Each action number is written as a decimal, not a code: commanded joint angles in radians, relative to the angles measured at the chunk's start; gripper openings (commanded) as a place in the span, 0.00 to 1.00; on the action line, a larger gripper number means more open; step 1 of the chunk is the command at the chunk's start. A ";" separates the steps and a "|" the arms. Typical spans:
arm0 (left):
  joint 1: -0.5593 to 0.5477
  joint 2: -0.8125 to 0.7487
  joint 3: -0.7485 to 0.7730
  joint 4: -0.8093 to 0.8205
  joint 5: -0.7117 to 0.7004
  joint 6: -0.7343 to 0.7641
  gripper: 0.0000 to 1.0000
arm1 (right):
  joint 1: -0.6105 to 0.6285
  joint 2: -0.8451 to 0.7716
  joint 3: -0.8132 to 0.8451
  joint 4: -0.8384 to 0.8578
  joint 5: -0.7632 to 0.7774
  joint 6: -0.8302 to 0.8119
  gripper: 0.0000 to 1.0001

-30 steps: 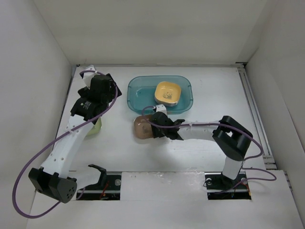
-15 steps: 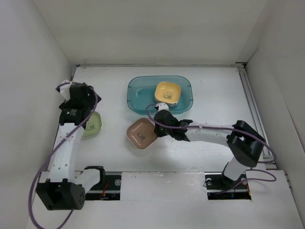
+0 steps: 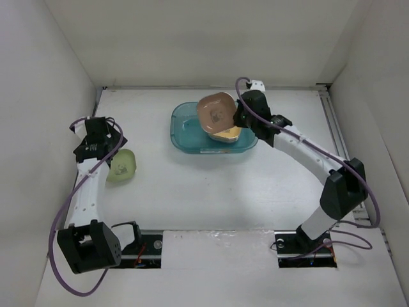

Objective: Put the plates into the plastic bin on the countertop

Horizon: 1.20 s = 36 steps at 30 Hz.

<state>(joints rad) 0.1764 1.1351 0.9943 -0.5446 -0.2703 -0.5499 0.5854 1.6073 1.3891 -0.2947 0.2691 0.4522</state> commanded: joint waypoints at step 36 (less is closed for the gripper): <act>-0.037 0.297 0.011 0.044 0.299 0.076 0.96 | -0.019 0.007 -0.056 0.127 -0.137 0.028 0.56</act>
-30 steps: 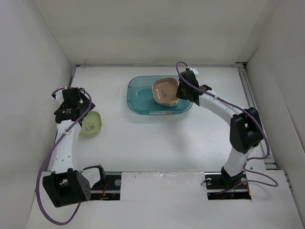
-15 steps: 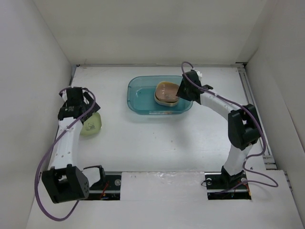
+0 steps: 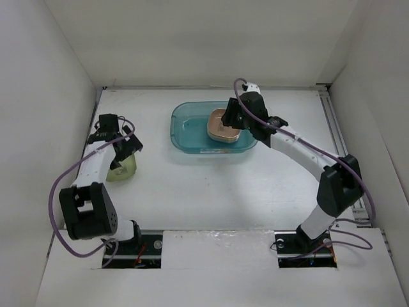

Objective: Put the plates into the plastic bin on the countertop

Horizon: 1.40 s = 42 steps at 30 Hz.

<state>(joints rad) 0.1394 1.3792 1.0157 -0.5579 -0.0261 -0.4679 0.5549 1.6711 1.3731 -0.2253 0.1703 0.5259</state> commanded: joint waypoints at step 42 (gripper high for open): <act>-0.503 0.414 0.943 -0.131 0.058 0.129 0.00 | -0.355 -0.683 -0.370 -0.060 -0.215 -0.234 0.58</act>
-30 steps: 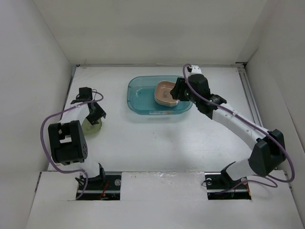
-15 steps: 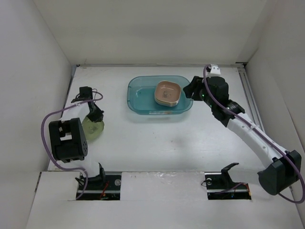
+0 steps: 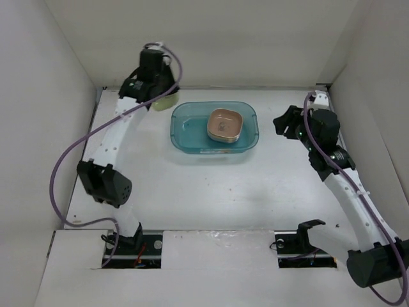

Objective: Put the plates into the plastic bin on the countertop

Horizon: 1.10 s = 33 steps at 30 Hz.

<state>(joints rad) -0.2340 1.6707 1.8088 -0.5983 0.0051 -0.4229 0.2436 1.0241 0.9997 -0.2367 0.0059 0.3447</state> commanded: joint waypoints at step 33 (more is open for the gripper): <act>-0.442 0.534 0.517 0.060 0.067 0.155 0.00 | -0.199 -0.210 0.011 -0.213 -0.165 -0.199 0.61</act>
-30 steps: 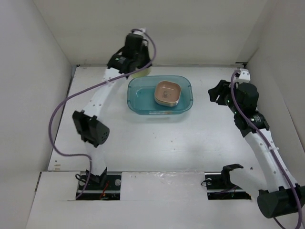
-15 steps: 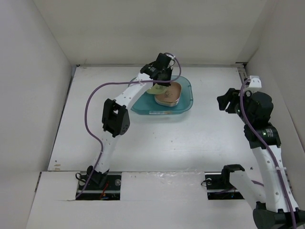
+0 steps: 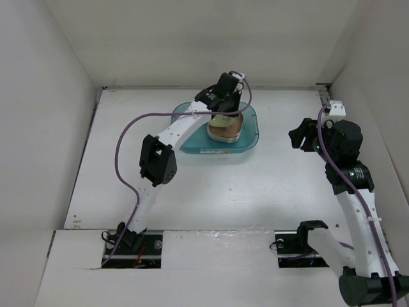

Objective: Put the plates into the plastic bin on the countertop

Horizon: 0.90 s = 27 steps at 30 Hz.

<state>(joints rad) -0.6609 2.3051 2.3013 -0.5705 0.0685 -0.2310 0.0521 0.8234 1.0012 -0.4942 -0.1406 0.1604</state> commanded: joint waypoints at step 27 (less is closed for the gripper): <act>-0.071 -1.238 -0.868 -0.023 -0.674 -0.235 1.00 | 0.193 -0.224 0.312 -0.348 0.331 -0.182 1.00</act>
<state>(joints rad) -0.7315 1.1603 1.5410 -0.5491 -0.4694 -0.4389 0.2298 0.6075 1.2465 -0.7494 0.1303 0.0296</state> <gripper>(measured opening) 0.993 0.998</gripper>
